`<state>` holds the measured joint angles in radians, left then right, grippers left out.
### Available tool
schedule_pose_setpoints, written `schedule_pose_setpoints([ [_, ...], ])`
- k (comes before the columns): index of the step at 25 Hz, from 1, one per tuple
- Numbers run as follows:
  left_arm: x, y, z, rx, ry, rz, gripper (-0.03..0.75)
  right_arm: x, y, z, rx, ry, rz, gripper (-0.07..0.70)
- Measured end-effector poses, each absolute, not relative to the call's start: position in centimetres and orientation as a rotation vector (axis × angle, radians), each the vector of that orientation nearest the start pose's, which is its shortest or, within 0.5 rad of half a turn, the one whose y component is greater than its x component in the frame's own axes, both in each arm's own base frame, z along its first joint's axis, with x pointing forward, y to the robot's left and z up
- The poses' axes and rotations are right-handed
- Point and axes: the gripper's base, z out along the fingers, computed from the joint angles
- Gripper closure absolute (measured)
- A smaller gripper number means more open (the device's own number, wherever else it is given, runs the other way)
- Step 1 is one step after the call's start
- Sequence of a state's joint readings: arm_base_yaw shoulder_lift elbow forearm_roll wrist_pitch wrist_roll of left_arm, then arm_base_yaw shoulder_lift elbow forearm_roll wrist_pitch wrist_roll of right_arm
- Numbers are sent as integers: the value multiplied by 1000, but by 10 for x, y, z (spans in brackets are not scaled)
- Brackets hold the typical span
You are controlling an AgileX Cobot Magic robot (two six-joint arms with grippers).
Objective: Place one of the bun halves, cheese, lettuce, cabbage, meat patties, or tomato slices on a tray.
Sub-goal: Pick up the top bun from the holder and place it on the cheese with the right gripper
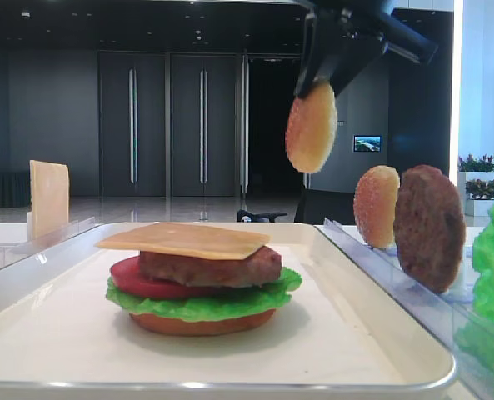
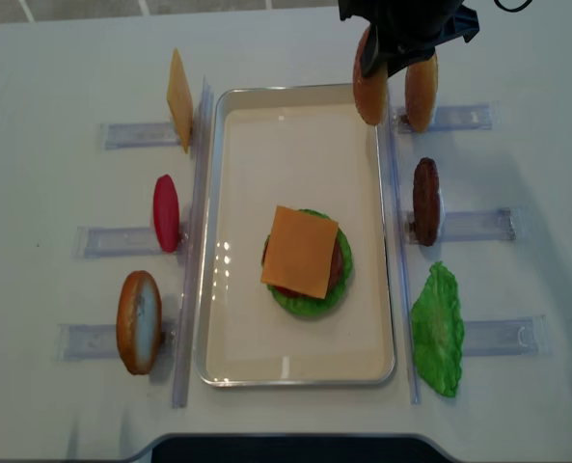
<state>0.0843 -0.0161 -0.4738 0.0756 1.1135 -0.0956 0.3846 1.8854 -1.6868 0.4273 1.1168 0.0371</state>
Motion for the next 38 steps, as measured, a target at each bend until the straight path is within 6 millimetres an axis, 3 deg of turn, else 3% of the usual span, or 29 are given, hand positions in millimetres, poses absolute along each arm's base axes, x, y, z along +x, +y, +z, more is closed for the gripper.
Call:
schedule_pose_setpoints([
  [4, -7, 6, 266, -193, 2097, 86, 181, 341, 191, 314, -409, 2727, 948, 431],
  [8, -7, 6, 266, -190, 2097, 87, 181, 315, 194, 314, -497, 2650, 1184, 431],
  [11, -7, 6, 266, -190, 2097, 87, 181, 296, 195, 309, -535, 2583, 1313, 431],
  [20, -7, 6, 266, -190, 2097, 87, 181, 255, 211, 260, -551, 2465, 1491, 431],
  [26, -7, 6, 266, -190, 2097, 87, 181, 251, 222, 241, -522, 2402, 1597, 431],
  [38, -7, 6, 266, -190, 2097, 87, 181, 260, 229, 197, -497, 2512, 1635, 432],
])
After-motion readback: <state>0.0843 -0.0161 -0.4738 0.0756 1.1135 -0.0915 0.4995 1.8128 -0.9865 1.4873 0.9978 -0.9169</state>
